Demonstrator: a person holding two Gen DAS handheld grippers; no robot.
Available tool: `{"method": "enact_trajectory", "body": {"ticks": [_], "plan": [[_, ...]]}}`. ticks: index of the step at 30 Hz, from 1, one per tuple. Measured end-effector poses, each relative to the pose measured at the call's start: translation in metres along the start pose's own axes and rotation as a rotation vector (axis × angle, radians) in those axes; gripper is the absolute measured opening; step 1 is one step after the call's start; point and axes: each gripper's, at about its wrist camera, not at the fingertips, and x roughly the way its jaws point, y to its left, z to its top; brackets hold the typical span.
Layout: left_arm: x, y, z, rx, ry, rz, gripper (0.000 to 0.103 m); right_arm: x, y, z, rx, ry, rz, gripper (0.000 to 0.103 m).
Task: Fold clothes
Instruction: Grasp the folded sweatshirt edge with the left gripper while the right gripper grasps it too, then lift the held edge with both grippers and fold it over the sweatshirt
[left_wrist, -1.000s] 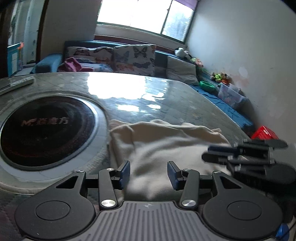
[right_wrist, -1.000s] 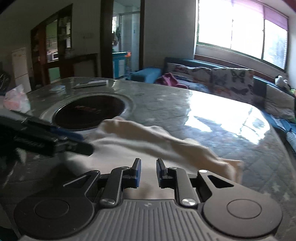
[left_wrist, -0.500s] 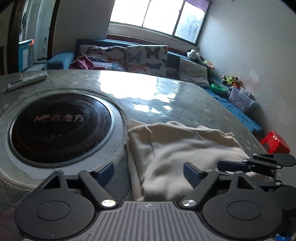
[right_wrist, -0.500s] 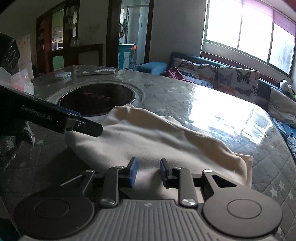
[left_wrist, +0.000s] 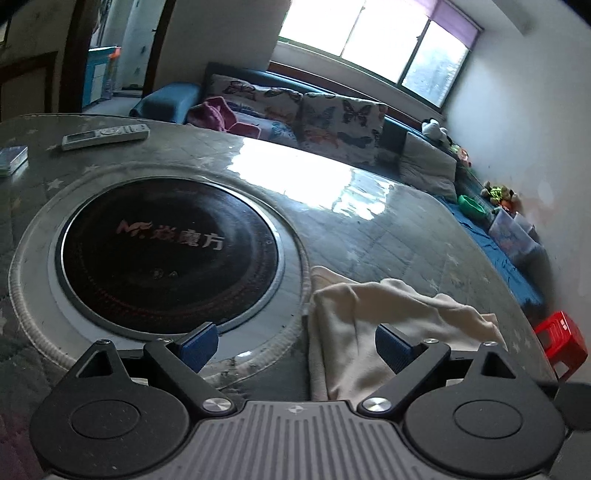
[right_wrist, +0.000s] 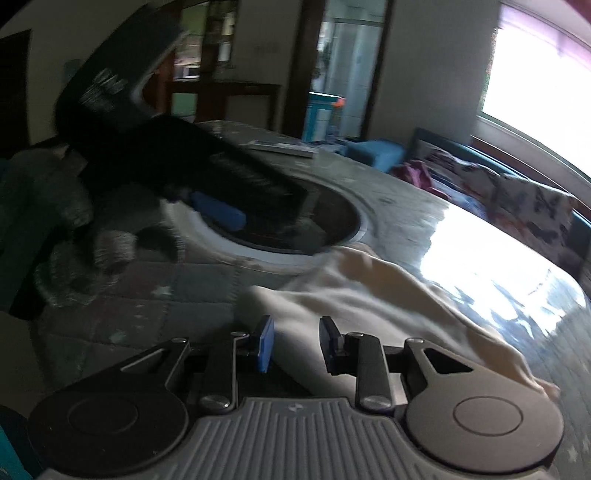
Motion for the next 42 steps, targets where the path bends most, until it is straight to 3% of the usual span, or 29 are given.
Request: {"method": "enact_trajectory", "body": {"ticks": [12,17,27,30,36,38,42], "plan": [[0.007,0.007,0.003,-0.102,0.061,-0.068,0.094,0.026,0.033,0.0,-0.152,0.032,-0.035,0.024],[0.015,0.005,0.006,-0.154,0.092,-0.098,0.094,0.019,0.023,0.004,-0.083,0.01,-0.033,0.01],[0.039,0.011,0.007,-0.358,0.199,-0.189,0.092,-0.019,-0.02,0.014,0.141,-0.081,0.038,0.008],[0.045,0.008,0.005,-0.383,0.222,-0.237,0.081,-0.024,-0.022,0.011,0.155,-0.086,0.052,0.008],[0.062,0.015,-0.004,-0.5,0.307,-0.312,0.027,-0.03,-0.019,0.004,0.141,-0.079,0.076,0.008],[0.064,0.019,-0.007,-0.509,0.311,-0.314,0.021,-0.029,-0.018,0.001,0.142,-0.074,0.081,0.009],[0.064,0.021,-0.005,-0.484,0.308,-0.316,0.019,-0.038,-0.029,-0.009,0.186,-0.078,0.065,0.011]]}}
